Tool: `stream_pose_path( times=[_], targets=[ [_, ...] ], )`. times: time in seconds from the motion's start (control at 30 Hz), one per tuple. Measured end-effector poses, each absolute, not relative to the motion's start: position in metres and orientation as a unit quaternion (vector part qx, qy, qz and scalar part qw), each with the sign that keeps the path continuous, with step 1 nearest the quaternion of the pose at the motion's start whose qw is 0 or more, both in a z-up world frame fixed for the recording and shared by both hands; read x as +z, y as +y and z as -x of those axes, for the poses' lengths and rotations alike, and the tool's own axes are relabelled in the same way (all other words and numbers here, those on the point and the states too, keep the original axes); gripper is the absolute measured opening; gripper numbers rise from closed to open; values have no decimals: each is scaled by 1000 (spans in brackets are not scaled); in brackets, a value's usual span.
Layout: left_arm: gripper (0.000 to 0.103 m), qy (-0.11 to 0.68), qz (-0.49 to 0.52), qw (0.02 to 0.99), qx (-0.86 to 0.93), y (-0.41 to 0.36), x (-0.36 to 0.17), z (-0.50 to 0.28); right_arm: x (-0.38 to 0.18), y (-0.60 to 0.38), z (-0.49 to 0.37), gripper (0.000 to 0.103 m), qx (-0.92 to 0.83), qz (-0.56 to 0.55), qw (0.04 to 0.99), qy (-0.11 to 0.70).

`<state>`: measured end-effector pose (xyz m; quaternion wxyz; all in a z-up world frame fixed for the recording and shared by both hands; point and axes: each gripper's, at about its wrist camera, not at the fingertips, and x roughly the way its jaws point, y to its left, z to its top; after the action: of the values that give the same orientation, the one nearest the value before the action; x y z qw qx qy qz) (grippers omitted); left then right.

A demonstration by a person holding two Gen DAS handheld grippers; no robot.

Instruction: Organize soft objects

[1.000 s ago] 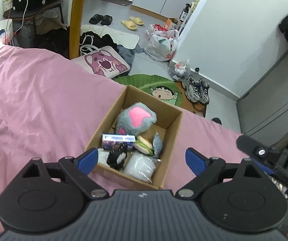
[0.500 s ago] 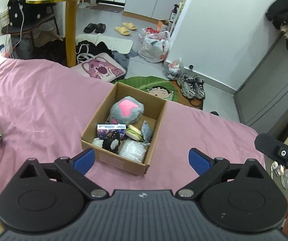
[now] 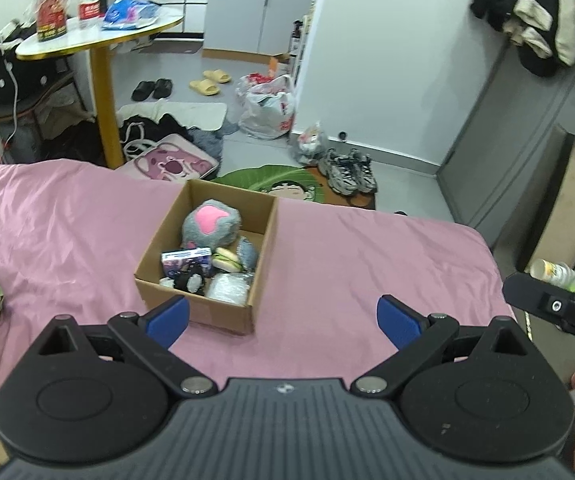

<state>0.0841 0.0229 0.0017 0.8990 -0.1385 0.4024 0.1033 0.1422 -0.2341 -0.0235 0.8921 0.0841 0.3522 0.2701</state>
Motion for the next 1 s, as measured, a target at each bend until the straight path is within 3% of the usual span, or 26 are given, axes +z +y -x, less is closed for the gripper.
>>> stream_pose_path(
  times=[0.3,1.0],
  targets=[
    [99,397,110,908,80,-10,6,-63,-18,-262,-111,103,240,-27,902,358],
    [100,377,73,922,49,-42,11,-13,-29,-298,-58,103,166,-22,920,354]
  ],
)
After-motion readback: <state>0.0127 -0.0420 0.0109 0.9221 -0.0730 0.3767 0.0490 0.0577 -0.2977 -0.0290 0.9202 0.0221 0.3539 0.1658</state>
